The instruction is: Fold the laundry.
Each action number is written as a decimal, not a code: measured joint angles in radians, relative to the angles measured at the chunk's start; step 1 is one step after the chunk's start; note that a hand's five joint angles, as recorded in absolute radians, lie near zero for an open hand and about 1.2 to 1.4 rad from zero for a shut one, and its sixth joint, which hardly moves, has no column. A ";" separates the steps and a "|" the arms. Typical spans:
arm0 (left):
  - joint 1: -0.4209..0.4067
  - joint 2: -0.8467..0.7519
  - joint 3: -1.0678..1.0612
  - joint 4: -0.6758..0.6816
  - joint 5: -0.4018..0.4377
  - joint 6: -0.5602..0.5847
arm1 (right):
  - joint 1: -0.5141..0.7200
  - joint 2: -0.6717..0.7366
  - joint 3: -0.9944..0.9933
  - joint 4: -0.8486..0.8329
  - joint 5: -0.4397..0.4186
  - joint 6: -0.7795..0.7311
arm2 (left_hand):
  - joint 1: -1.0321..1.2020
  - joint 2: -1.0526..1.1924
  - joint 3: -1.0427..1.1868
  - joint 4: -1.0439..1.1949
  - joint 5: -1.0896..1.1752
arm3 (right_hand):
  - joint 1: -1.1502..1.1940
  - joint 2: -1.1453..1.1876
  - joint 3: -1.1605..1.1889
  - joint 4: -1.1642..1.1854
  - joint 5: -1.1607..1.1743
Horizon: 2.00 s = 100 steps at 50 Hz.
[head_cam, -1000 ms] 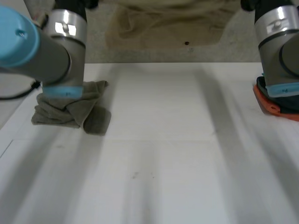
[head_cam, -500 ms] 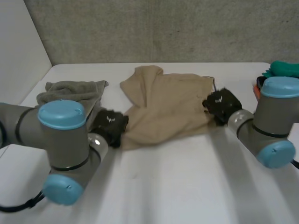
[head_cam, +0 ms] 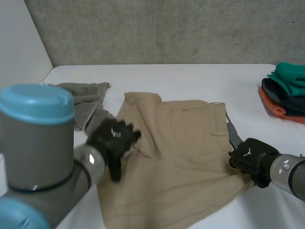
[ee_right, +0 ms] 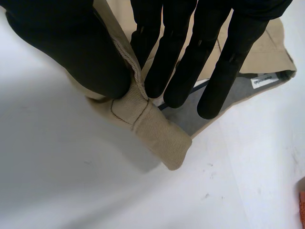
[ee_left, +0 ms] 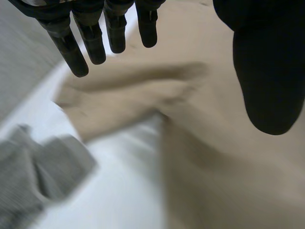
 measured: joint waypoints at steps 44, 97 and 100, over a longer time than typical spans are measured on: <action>0.229 -0.404 0.210 0.292 0.104 0.174 | 0.002 0.009 0.024 -0.143 -0.007 0.065 | 0.918 0.961 0.949 0.968 0.929 | 0.000 0.000 0.000 0.000 0.000; -0.127 0.047 -0.198 -0.049 0.019 -0.374 | 0.004 0.205 -0.220 -0.277 -0.078 0.514 | 0.245 0.214 0.206 0.222 0.227 | 0.000 0.000 0.001 0.000 0.000; -0.130 0.062 -0.200 -0.032 0.016 -0.372 | 0.005 0.213 -0.222 -0.285 -0.070 0.511 | 0.250 0.217 0.211 0.229 0.232 | 0.000 0.000 0.001 0.000 0.000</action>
